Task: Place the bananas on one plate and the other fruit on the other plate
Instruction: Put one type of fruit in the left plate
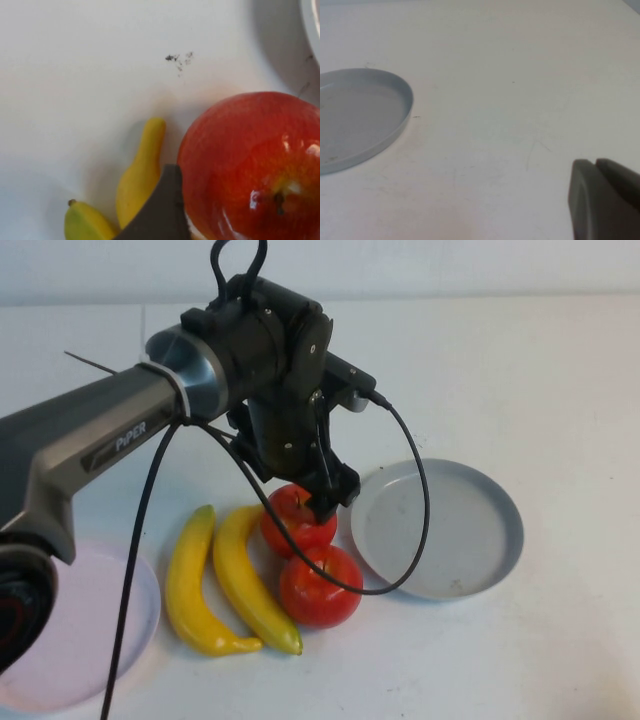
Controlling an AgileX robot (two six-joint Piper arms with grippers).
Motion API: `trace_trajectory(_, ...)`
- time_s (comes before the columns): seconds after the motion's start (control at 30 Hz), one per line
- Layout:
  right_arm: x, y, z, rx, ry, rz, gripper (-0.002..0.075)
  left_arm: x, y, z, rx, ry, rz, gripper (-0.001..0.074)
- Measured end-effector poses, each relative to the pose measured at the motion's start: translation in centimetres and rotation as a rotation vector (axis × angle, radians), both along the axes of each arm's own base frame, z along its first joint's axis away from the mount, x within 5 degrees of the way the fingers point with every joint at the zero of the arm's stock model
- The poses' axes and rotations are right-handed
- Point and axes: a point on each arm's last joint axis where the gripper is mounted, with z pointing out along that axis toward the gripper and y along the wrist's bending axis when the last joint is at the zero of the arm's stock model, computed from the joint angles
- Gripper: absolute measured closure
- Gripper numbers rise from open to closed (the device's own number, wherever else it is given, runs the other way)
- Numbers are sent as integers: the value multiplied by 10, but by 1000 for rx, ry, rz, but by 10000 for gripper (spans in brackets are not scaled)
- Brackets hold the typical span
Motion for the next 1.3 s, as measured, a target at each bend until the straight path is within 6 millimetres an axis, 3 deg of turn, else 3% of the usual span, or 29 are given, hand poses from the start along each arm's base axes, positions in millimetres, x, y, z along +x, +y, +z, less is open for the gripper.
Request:
trace_trajectory(0.27, 0, 0, 0, 0, 0, 0, 743, 2, -5, -14, -8, 43, 6, 66)
trace_trajectory(0.53, 0, 0, 0, 0, 0, 0, 743, 3, -6, -15, -15, 41, 7, 71)
trace_trajectory(0.73, 0, 0, 0, 0, 0, 0, 743, 3, -6, -15, -15, 41, 7, 167)
trace_trajectory(0.87, 0, 0, 0, 0, 0, 0, 743, 2, -5, -11, -20, 33, 6, 169)
trace_trajectory(1.03, 0, 0, 0, 0, 0, 0, 743, -4, 3, 21, -29, -47, -1, 169)
trace_trajectory(1.2, 0, 0, 0, 0, 0, 0, 743, -21, 23, 72, -35, -131, 6, 172)
trace_trajectory(1.3, 0, 0, 0, 0, 0, 0, 743, -26, 39, 91, -73, -148, 65, 172)
